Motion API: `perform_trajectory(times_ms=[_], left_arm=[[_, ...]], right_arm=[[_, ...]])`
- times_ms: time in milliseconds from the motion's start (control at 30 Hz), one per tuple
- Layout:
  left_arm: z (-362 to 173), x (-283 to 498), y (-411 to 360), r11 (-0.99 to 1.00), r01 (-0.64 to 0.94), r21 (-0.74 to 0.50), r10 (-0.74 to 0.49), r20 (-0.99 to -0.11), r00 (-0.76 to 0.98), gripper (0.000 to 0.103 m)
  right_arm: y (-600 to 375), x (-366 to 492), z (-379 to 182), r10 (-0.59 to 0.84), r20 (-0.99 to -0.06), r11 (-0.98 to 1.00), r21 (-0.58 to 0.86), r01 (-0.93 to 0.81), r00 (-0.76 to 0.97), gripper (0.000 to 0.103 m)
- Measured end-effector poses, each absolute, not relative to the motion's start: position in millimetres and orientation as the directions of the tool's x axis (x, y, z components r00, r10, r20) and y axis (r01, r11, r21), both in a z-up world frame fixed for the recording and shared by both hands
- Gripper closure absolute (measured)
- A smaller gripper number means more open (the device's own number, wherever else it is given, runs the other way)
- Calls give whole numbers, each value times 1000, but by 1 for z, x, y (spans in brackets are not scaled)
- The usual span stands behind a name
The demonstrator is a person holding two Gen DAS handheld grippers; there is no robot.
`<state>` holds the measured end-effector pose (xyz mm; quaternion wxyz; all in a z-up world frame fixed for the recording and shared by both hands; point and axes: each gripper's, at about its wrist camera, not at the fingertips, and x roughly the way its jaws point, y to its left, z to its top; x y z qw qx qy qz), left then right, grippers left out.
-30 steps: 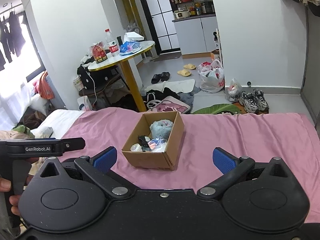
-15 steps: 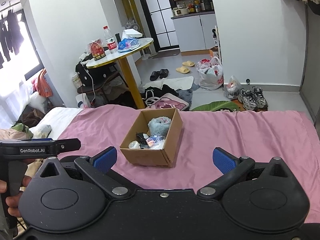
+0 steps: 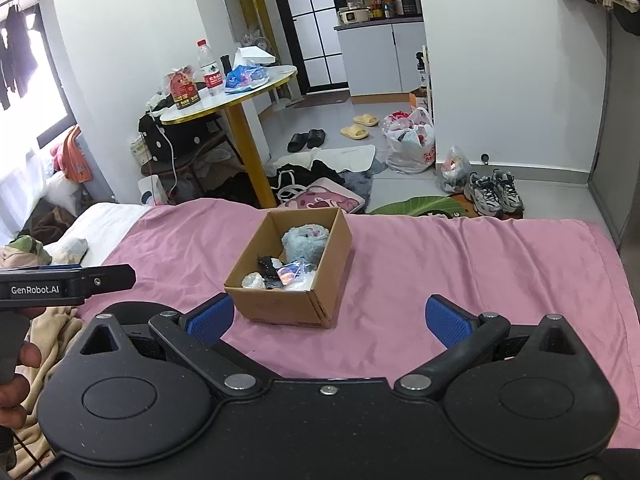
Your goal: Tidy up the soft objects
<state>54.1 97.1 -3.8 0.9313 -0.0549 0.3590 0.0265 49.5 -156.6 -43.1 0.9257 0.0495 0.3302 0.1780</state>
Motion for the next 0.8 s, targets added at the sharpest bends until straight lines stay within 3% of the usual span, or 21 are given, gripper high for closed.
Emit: perform_trajectory(times_ms=[800], left_arm=[[-2, 57, 95, 993, -88, -79, 12, -675, 738, 1]], right_arm=[[-160, 51, -44, 343, -599, 939, 200, -280, 723, 0]])
